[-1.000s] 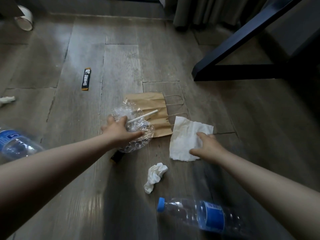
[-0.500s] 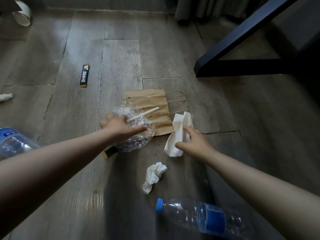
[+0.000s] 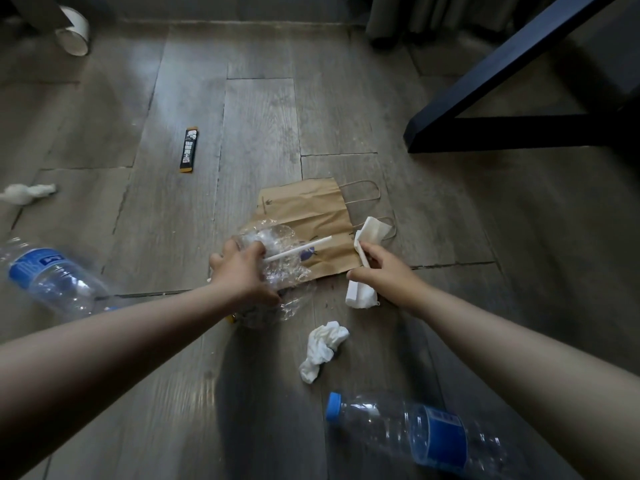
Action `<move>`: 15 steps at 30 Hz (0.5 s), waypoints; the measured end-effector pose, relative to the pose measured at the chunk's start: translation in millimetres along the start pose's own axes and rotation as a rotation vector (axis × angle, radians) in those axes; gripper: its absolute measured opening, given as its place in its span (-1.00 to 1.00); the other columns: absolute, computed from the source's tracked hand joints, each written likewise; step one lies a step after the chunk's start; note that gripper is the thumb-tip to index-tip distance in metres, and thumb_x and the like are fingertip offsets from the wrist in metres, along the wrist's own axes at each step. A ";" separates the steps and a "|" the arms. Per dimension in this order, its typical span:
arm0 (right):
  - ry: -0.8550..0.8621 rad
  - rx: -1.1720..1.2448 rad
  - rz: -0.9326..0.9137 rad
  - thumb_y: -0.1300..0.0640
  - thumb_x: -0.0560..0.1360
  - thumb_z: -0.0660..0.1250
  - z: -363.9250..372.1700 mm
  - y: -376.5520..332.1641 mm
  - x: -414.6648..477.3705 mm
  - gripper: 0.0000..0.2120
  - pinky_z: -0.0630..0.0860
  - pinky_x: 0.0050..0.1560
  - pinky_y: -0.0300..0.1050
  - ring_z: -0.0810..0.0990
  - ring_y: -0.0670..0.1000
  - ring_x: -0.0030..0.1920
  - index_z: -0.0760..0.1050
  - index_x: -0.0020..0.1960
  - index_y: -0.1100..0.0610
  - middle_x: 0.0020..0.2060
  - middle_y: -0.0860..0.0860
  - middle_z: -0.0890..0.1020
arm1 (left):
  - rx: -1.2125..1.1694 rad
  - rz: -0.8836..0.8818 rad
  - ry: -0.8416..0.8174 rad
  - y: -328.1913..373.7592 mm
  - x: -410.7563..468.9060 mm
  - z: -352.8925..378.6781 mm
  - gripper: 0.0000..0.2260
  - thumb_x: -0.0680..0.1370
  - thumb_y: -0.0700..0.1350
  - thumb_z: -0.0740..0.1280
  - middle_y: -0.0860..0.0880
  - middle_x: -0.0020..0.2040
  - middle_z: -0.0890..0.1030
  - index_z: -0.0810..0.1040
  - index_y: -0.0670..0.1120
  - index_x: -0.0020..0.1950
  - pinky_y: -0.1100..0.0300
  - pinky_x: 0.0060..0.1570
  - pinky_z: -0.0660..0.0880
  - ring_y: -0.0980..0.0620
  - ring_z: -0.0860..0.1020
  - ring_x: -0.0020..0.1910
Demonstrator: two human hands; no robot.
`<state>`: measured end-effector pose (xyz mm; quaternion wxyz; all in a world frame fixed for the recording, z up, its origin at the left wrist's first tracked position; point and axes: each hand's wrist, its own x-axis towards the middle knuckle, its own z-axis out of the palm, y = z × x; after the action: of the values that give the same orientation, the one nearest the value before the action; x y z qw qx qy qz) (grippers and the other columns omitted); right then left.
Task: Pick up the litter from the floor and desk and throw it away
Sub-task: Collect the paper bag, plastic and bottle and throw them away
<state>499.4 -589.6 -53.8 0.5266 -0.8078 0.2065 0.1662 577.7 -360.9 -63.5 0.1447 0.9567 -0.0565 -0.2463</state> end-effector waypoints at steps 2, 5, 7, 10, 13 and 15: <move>0.001 -0.043 -0.011 0.12 0.44 0.40 1.4 0.7 -1.5 -0.37 0.41 0.31 -0.02 0.48 -0.03 0.27 0.30 0.47 0.04 0.29 -0.05 0.48 | -0.016 0.005 0.011 -2.0 -1.9 -0.6 -0.30 0.23 0.03 0.60 -0.13 0.31 0.23 0.38 0.07 0.29 -0.05 0.21 0.37 -0.22 0.27 0.24; -0.001 -0.079 0.003 0.11 0.44 0.41 3.4 1.9 -3.7 -0.31 0.36 0.38 0.03 0.42 0.01 0.35 0.23 0.51 0.07 0.38 0.01 0.43 | -0.078 0.018 0.036 -3.8 -2.9 -4.0 -0.37 0.25 -0.06 0.60 -0.12 0.27 0.25 0.41 0.05 0.25 -0.07 0.21 0.45 -0.21 0.34 0.20; -0.015 -0.082 0.013 0.09 0.44 0.40 3.3 1.9 -5.9 -0.29 0.35 0.39 0.03 0.40 0.01 0.37 0.21 0.52 0.07 0.42 0.02 0.39 | -0.135 0.039 0.034 -6.1 -4.4 -3.7 -0.38 0.27 -0.17 0.58 -0.12 0.27 0.25 0.41 0.01 0.25 -0.06 0.17 0.51 -0.17 0.40 0.14; -0.039 -0.118 0.020 0.07 0.44 0.40 3.5 1.0 -9.6 -0.27 0.31 0.42 0.01 0.33 0.01 0.42 0.18 0.53 0.06 0.47 0.02 0.32 | -0.169 0.056 0.007 -8.3 -10.4 -1.0 -0.35 0.28 -0.20 0.58 -0.14 0.29 0.25 0.38 -0.01 0.29 0.10 0.13 0.50 -0.10 0.40 0.09; -0.059 -0.139 0.013 0.07 0.45 0.40 4.8 -0.4 -13.0 -0.27 0.28 0.43 -0.01 0.30 0.02 0.45 0.17 0.54 0.08 0.48 0.04 0.29 | -0.131 0.051 -0.031 -9.2 -16.0 0.5 -0.27 0.26 -0.19 0.59 -0.15 0.32 0.23 0.34 0.00 0.35 0.12 0.11 0.47 -0.15 0.41 0.16; -0.068 -0.158 0.007 0.08 0.45 0.40 5.0 -1.1 -15.3 -0.27 0.27 0.43 -0.07 0.29 0.01 0.45 0.16 0.53 0.09 0.48 0.04 0.28 | -0.088 0.048 -0.074 -9.2 -18.3 -2.1 -0.27 0.26 -0.22 0.59 -0.14 0.33 0.21 0.33 0.00 0.34 0.11 0.06 0.54 -0.12 0.40 0.09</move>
<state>486.6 -582.1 -47.5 0.4673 -0.8400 0.1774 0.2111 563.1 -348.3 -56.2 0.1905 0.9380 -0.0738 -0.2802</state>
